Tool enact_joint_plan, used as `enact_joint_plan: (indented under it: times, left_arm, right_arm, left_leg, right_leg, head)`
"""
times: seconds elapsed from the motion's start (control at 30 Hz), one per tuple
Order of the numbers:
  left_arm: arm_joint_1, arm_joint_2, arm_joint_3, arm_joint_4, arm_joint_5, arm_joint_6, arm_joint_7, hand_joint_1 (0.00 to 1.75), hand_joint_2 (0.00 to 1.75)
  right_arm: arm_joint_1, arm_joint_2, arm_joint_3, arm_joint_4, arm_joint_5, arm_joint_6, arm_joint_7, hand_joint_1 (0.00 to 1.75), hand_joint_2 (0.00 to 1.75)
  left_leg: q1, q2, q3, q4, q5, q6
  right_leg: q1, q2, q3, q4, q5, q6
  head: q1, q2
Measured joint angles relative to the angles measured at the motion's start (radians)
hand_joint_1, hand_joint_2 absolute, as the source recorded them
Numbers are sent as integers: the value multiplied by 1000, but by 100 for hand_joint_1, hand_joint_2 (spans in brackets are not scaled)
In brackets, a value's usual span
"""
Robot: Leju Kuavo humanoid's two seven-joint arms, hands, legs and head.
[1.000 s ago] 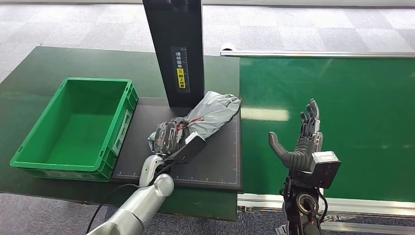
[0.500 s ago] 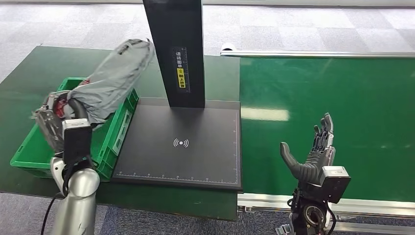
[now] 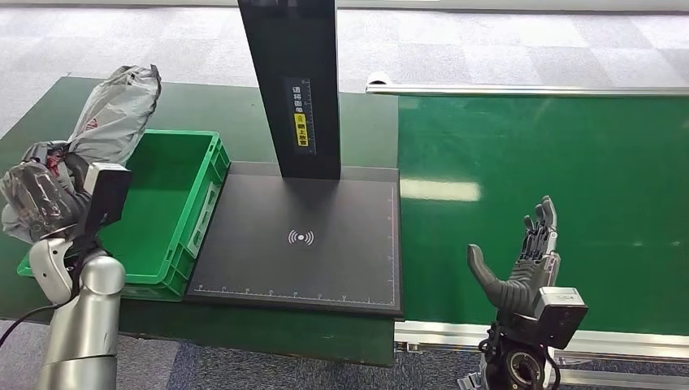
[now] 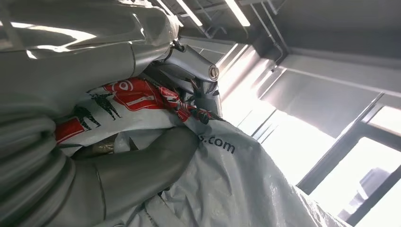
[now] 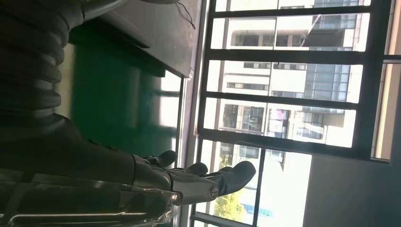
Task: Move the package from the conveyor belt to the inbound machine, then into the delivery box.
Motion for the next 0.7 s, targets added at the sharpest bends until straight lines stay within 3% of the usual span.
enact_joint_plan:
  times: [0.03,0.1,0.13,0.17,0.43,0.53,0.7]
  left_arm:
    - [-11,5,2,41,-10,2,1,140,175]
    - [-28,14,3,118,-23,2,1,53,175]
    - [-36,16,3,154,-30,1,3,18,175]
    - [-45,16,3,191,-38,-1,7,0,175]
    - [-110,19,-11,423,-106,-51,61,0,175]
    - [-116,17,-16,447,-32,-109,12,0,175]
    - [-75,5,-22,404,244,-279,-116,0,175]
  right_arm:
    - [1,0,2,0,-1,0,0,0,175]
    - [2,-1,8,0,-2,0,0,0,175]
    - [1,-2,11,0,-3,0,0,0,175]
    - [1,-2,14,0,-3,0,0,0,175]
    - [-11,-8,31,2,-11,-3,12,0,175]
    - [-12,-12,32,2,-16,-5,22,0,175]
    - [-3,-14,31,2,-18,-5,25,0,175]
  left_leg:
    - [0,0,0,0,0,0]
    - [0,0,0,0,0,0]
    - [0,0,0,0,0,0]
    - [0,0,0,0,0,0]
    - [0,0,0,0,0,0]
    - [0,0,0,0,0,0]
    - [0,1,-1,0,0,0]
  right_leg:
    - [0,0,0,0,0,0]
    - [0,0,0,0,0,0]
    - [0,0,0,0,0,0]
    - [0,0,0,0,0,0]
    - [0,0,0,0,0,0]
    - [0,0,0,0,0,0]
    - [0,0,-1,0,0,0]
  head:
    - [0,0]
    - [0,0]
    - [0,0]
    - [0,0]
    - [0,0]
    - [0,0]
    - [0,0]
